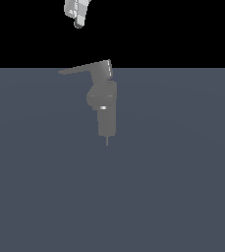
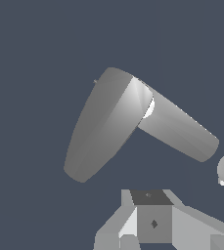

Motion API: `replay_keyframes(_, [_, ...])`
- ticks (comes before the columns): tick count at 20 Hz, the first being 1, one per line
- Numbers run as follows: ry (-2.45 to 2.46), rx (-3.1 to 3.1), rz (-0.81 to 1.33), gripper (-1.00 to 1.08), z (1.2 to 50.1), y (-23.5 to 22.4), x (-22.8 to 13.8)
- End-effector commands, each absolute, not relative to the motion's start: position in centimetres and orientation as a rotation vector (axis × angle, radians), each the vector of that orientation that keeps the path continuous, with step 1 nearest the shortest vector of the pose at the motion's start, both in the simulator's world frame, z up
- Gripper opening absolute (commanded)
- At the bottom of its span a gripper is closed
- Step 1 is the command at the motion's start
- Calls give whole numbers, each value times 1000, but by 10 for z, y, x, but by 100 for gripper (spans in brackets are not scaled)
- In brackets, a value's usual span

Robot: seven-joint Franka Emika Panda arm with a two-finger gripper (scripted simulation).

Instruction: Turn on the faucet by rotating a designated handle.

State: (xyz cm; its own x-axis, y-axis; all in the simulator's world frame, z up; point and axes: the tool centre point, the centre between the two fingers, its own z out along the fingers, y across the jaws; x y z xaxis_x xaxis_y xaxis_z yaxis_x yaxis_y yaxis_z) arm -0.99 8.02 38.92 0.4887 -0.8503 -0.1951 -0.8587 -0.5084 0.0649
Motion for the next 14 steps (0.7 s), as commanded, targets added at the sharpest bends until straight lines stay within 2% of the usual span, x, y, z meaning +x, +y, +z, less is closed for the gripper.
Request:
replay_keyframes(1, [1632,-2636,322,-100,377,86,2])
replay_keyframes(14, [2100,-2422,298,-100,306,119,55])
